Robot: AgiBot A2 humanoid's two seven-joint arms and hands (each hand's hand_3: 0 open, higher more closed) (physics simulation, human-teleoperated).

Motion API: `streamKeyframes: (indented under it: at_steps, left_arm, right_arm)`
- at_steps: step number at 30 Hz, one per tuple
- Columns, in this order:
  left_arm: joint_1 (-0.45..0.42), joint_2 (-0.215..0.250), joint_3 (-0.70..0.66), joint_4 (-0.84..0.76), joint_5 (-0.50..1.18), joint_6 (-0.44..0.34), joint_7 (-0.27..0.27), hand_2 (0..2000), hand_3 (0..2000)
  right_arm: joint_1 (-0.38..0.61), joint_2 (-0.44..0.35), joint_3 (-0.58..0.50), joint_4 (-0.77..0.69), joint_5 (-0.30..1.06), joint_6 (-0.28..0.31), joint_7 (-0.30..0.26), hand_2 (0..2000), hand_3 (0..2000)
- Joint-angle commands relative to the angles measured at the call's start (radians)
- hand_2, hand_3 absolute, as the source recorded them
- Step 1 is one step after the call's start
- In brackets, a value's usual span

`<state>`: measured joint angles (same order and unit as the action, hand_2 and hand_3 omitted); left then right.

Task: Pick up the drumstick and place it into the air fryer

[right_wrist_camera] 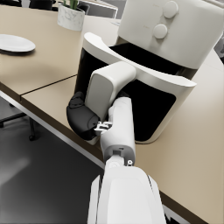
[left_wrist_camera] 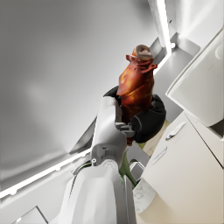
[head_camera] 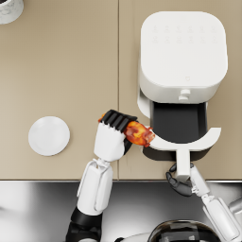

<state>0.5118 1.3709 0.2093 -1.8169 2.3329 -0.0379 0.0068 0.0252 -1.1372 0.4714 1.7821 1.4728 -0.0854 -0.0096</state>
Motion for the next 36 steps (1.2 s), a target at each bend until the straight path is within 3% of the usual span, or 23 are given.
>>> streamKeyframes:
  at_steps: [1,8,12,13,14,15,16,17,18,19,23,27,29,32,36]
  left_arm:
    - [0.082,0.054,0.069,0.023,0.000,0.000,0.000,2000,2000]
    - [0.189,0.144,0.159,0.138,0.000,0.000,0.000,2000,2000]
    - [0.245,0.193,0.234,0.222,0.000,0.000,0.000,2000,2000]
    - [0.377,0.009,0.459,0.244,0.000,-0.001,-0.001,2000,2000]
    - [0.295,0.164,0.303,0.274,-0.001,0.001,-0.001,2000,2000]
    - [0.309,0.171,0.314,0.303,0.000,-0.004,0.000,2000,2000]
    - [0.320,0.183,0.319,0.326,0.000,-0.004,0.000,2000,2000]
    - [0.324,0.188,0.322,0.341,0.000,-0.005,0.000,2000,2000]
    - [0.325,0.191,0.324,0.354,0.000,-0.005,0.000,639,1673]
    - [0.323,0.192,0.324,0.366,0.000,0.000,-0.001,0,1347]
    - [0.256,0.157,0.279,0.329,0.000,0.008,-0.004,0,40]
    - [0.100,0.067,0.136,0.129,0.000,0.024,-0.005,0,0]
    - [0.032,0.044,0.021,0.047,0.000,0.030,-0.006,0,0]
    - [-0.070,0.032,-0.132,-0.043,0.000,0.035,-0.006,0,0]
    - [-0.184,0.050,-0.269,-0.110,-0.001,0.037,-0.006,0,0]
  right_arm:
    - [-0.001,0.003,0.139,0.180,0.000,0.007,0.001,2000,2000]
    - [-0.017,0.041,0.212,0.242,0.000,0.044,0.004,2000,2000]
    - [-0.017,0.045,0.234,0.250,0.000,0.099,0.005,2000,2000]
    - [-0.018,0.048,0.243,0.255,0.000,0.107,0.004,2000,2000]
    - [-0.034,0.088,0.004,0.061,0.000,0.113,0.005,2000,2000]
    - [-0.021,0.058,0.246,0.266,0.000,0.119,0.005,2000,2000]
    - [-0.021,0.061,0.248,0.272,0.000,0.123,0.005,2000,2000]
    - [-0.036,0.097,0.005,0.067,0.000,0.125,0.005,2000,2000]
    - [-0.023,0.068,0.247,0.280,0.000,0.126,0.005,2000,2000]
    - [-0.022,0.066,0.250,0.287,0.000,0.129,0.005,2000,2000]
    - [-0.026,0.082,0.268,0.293,0.000,0.132,0.006,2000,2000]
    - [-0.017,0.067,0.253,0.281,0.001,0.139,0.008,2000,2000]
    - [-0.005,0.045,0.234,0.250,0.001,0.142,0.007,2000,2000]
    - [0.028,-0.017,0.189,0.172,0.001,0.173,0.009,2000,2000]
    - [0.082,-0.101,0.147,0.066,0.001,0.203,0.012,2000,2000]
